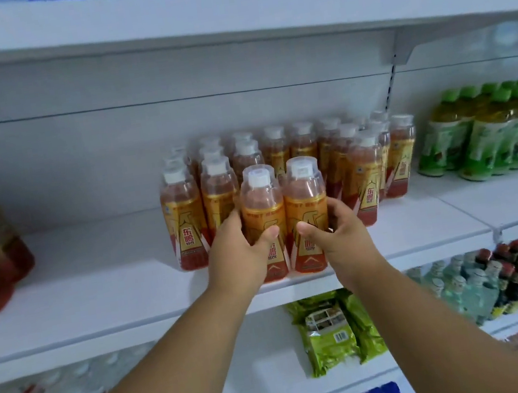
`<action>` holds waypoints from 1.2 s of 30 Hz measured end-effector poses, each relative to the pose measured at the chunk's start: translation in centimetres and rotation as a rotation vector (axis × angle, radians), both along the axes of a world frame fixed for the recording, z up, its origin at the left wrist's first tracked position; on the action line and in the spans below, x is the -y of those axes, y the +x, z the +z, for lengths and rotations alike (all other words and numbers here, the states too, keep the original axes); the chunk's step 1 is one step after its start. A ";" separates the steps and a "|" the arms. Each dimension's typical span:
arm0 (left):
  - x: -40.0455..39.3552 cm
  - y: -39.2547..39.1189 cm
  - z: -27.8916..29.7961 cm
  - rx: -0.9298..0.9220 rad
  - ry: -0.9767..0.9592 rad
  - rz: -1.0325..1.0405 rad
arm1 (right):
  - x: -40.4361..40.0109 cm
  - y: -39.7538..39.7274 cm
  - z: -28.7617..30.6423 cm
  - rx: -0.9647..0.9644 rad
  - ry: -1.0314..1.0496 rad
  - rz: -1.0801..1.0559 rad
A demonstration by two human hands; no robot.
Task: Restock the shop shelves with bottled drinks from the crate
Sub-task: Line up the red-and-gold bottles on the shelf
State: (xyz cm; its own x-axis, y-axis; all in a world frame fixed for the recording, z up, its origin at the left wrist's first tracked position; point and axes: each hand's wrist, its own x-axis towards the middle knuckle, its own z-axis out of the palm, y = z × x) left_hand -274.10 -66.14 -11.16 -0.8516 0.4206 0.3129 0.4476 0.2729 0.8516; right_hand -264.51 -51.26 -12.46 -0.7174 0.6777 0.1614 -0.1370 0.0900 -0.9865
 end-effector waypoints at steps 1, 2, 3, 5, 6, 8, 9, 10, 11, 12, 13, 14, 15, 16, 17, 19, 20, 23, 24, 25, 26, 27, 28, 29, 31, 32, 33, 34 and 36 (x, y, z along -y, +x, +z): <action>-0.2 0.0 -0.1 -0.018 -0.012 0.008 | -0.2 -0.2 0.0 0.008 0.008 -0.003; -0.3 0.0 -0.1 -0.043 -0.031 0.015 | -0.4 -0.5 0.0 0.018 0.024 -0.013; -0.5 0.0 -0.1 -0.076 -0.061 0.028 | -0.7 -0.7 0.0 0.028 0.052 -0.027; -0.7 0.1 -0.3 -0.135 -0.140 0.074 | -0.9 -0.8 -0.1 0.071 0.158 -0.066; -0.6 0.3 -0.5 -0.152 -0.167 0.100 | -1.0 -0.8 -0.2 0.096 0.231 -0.086; -0.3 0.9 -1.3 -0.166 -0.192 0.138 | -1.1 -0.5 -0.9 0.131 0.357 -0.109; -0.2 1.2 -1.8 -0.169 -0.204 0.151 | -1.1 -0.3 -1.2 0.147 0.409 -0.116; -0.1 1.4 -2.3 -0.170 -0.218 0.162 | -1.2 -0.2 -1.5 0.163 0.452 -0.121; -0.1 1.6 -2.7 -0.170 -0.225 0.174 | -1.3 -0.2 -1.7 0.180 0.481 -0.122; -0.1 1.6 -2.9 -0.168 -0.226 0.186 | -1.5 -0.3 -1.8 0.198 0.500 -0.119; -0.3 1.6 -3.0 -0.168 -0.224 0.196 | -1.8 -0.6 -1.8 0.218 0.520 -0.118; -0.4 1.6 -2.9 -0.171 -0.226 0.202 | -2.2 -1.0 -1.7 0.241 0.540 -0.118; -0.6 1.5 -2.8 -0.178 -0.235 0.207 | -2.5 -1.5 -1.5 0.263 0.557 -0.121; -0.8 1.4 -2.6 -0.188 -0.246 0.211 | -3.0 -2.0 -1.3 0.287 0.568 -0.128; -1.0 1.3 -2.5 -0.193 -0.256 0.214 | -3.3 -2.6 -1.1 0.314 0.576 -0.134; -1.4 1.2 -2.3 -0.201 -0.272 0.214 | -4.0 -3.7 -0.8 0.369 0.577 -0.137; -1.6 1.1 -2.3 -0.205 -0.284 0.215 | -4.4 -4.2 -0.6 0.392 0.574 -0.134; -2.0 0.8 -2.2 -0.211 -0.303 0.220 | -5.5 -5.7 -0.3 0.450 0.572 -0.125; -2.1 0.7 -2.2 -0.213 -0.308 0.222 | -5.9 -6.2 -0.2 0.463 0.580 -0.121; -2.0 0.6 -2.2 -0.215 -0.310 0.222 | -6.2 -6.7 -0.1 0.468 0.587 -0.116; -2.0 0.5 -2.3 -0.215 -0.311 0.220 | -6.5 -7.1 0.0 0.468 0.588 -0.111; -2.0 0.5 -2.3 -0.214 -0.312 0.216 | -6.9 -7.6 0.0 0.469 0.584 -0.106; -2.0 0.5 -2.4 -0.213 -0.312 0.214 | -7.2 -8.0 0.1 0.476 0.578 -0.105; -2.0 0.5 -2.4 -0.213 -0.307 0.214 | -7.4 -8.4 0.1 0.487 0.575 -0.105; -2.0 0.6 -2.5 -0.216 -0.304 0.217 | -7.7 -9.1 0.0 0.505 0.573 -0.107; -2.0 0.6 -2.5 -0.218 -0.306 0.217 | -7.8 -9.3 -0.1 0.507 0.575 -0.109; -2.0 0.6 -2.5 -0.221 -0.309 0.216 | -7.8 -9.5 -0.2 0.506 0.579 -0.112; -2.0 0.6 -2.5 -0.225 -0.310 0.216 | -7.9 -9.8 -0.3 0.503 0.586 -0.115; -2.0 0.5 -2.5 -0.224 -0.312 0.218 | -8.2 -10.1 -0.5 0.497 0.595 -0.119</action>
State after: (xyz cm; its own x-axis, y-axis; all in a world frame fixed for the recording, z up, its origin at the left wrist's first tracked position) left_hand -273.57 -64.15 -13.66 -0.8566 0.3418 0.3864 0.5151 0.6102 0.6020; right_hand -274.60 -43.10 -12.91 -0.7289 0.6547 0.2002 0.3516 0.6088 -0.7111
